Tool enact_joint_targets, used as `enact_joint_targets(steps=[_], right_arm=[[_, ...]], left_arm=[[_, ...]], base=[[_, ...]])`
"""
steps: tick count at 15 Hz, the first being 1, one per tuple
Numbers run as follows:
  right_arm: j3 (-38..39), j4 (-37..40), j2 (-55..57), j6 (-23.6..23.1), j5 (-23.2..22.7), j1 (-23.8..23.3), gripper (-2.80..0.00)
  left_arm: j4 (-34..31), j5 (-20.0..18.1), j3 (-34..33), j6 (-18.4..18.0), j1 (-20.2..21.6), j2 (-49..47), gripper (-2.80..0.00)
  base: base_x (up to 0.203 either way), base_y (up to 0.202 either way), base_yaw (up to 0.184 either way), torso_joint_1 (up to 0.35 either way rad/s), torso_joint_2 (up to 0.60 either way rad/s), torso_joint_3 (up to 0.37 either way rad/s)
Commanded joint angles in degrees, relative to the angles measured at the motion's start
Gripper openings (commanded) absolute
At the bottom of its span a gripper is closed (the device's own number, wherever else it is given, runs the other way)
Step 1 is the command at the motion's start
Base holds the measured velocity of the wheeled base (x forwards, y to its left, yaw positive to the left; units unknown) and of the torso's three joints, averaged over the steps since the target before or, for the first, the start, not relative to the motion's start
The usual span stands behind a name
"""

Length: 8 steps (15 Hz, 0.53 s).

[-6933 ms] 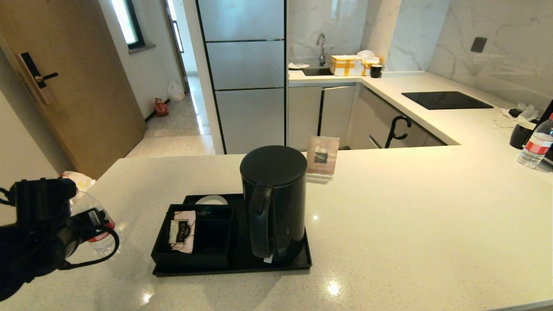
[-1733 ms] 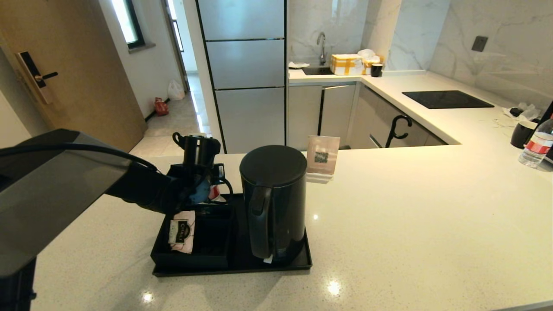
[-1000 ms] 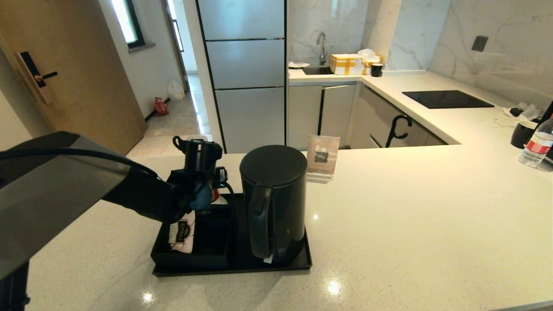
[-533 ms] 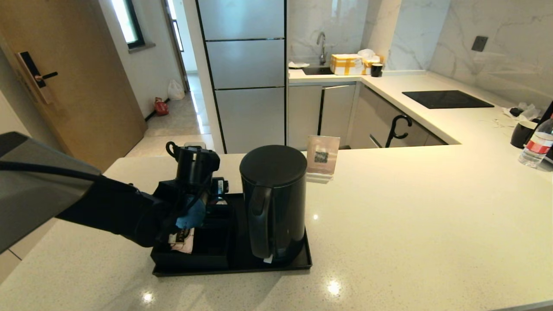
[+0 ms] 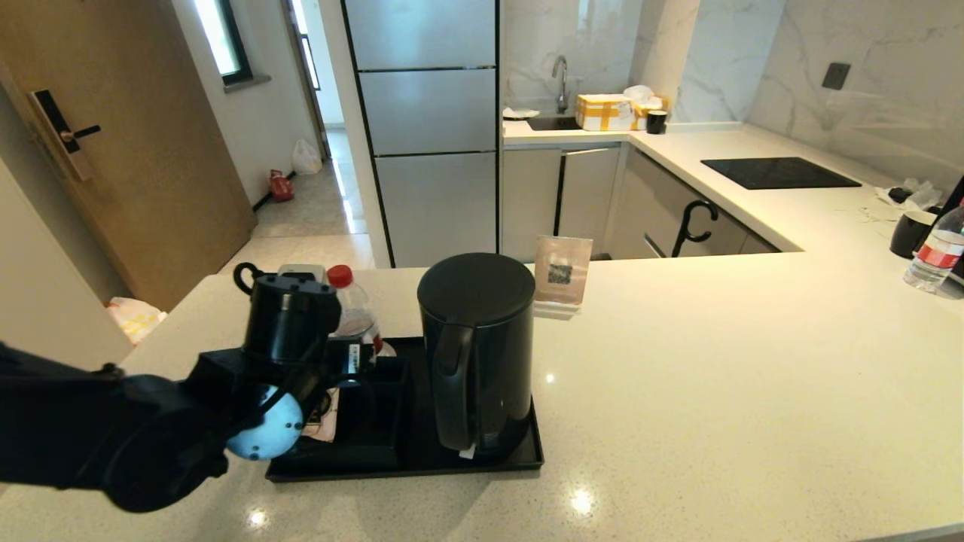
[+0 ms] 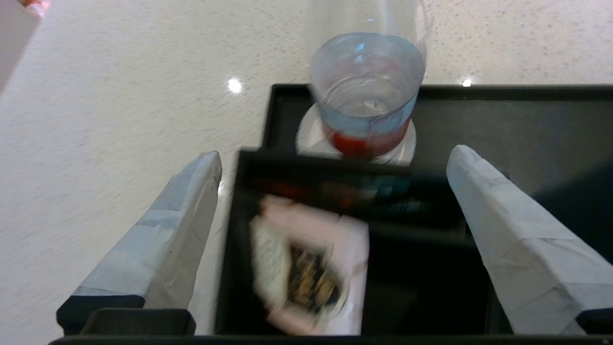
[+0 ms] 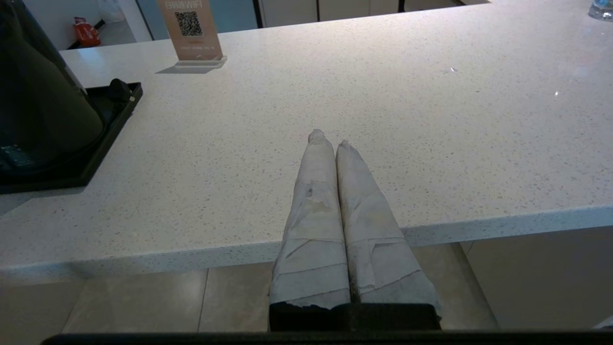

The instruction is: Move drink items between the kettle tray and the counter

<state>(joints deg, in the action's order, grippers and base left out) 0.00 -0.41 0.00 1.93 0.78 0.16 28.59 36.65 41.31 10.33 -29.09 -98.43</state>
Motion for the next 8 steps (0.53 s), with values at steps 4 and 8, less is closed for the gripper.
enact_joint_targets(steps=[4,8], right_arm=[[0.0,0.0,0.0,0.0,0.0,-0.1,-2.8],[0.0,0.0,0.0,0.0,0.0,0.0,-2.8]], left_arm=[[-6.9,-1.2,-7.2,-0.4,-2.0,17.9,0.0],[-15.3,-3.7,-8.3,-3.9,-2.1,30.2,-2.8]], base=[[0.0,0.0,0.0,0.0,0.0,0.0],[0.0,0.0,0.0,0.0,0.0,0.0]])
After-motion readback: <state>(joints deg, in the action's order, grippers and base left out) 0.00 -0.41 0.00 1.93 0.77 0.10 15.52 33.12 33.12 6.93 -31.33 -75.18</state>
